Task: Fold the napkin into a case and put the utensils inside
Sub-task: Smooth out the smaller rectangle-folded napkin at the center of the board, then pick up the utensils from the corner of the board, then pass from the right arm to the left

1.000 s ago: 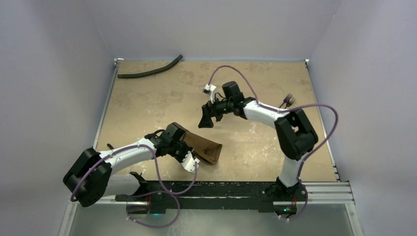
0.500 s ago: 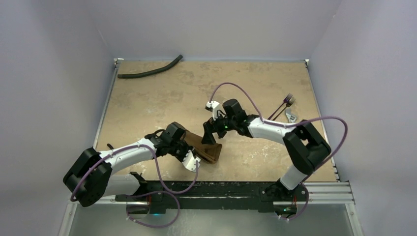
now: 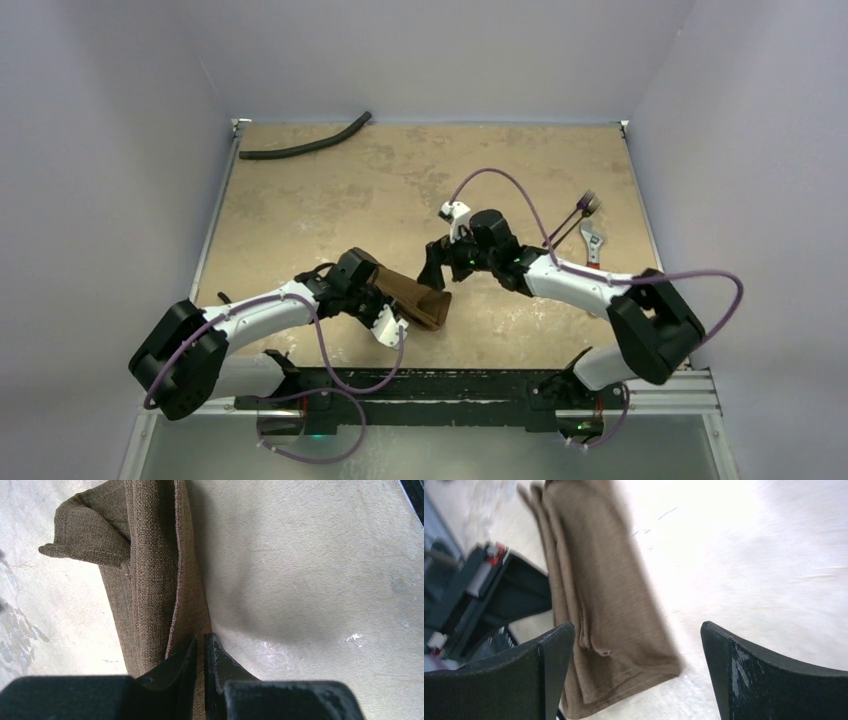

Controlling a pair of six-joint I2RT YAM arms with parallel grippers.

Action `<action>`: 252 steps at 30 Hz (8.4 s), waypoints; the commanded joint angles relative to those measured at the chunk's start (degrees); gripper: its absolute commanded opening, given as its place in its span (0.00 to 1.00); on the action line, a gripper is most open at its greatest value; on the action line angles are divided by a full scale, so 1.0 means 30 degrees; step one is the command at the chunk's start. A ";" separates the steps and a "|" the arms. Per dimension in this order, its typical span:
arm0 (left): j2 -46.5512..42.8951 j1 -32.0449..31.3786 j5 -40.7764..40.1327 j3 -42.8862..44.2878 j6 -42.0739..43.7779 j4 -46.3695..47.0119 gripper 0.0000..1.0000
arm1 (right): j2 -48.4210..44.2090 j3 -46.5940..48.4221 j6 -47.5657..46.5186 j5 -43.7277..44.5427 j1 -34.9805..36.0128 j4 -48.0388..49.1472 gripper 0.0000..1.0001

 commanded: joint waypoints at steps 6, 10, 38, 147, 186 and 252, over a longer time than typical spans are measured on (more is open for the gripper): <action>-0.0306 -0.0057 -0.0057 0.0229 -0.0074 0.0315 0.09 | -0.5147 -0.0843 0.5061 0.7488 -0.2569 -0.0900 0.95; -0.0342 -0.0040 -0.0091 0.0250 -0.0218 0.0326 0.09 | -0.3541 0.0705 0.2778 0.7923 -0.2304 -0.2080 0.59; 0.0034 0.0030 -0.0558 0.0518 -0.0498 0.1105 0.09 | 0.0460 -0.2085 0.4447 0.0787 0.0873 0.2532 0.00; 0.4025 -0.0132 0.0696 -0.0094 -0.1298 0.5870 0.05 | 0.1700 -0.0373 0.5277 -0.0147 -0.1459 0.3974 0.08; 0.5068 0.3140 0.0010 0.5354 -0.7681 0.7368 0.21 | 0.8390 0.1318 0.6590 0.1710 -0.0363 0.7753 0.00; 0.4762 -0.1714 0.3179 0.8345 0.0460 -1.0828 0.00 | 0.9879 0.3438 0.4747 -0.0148 -0.1258 0.4782 0.00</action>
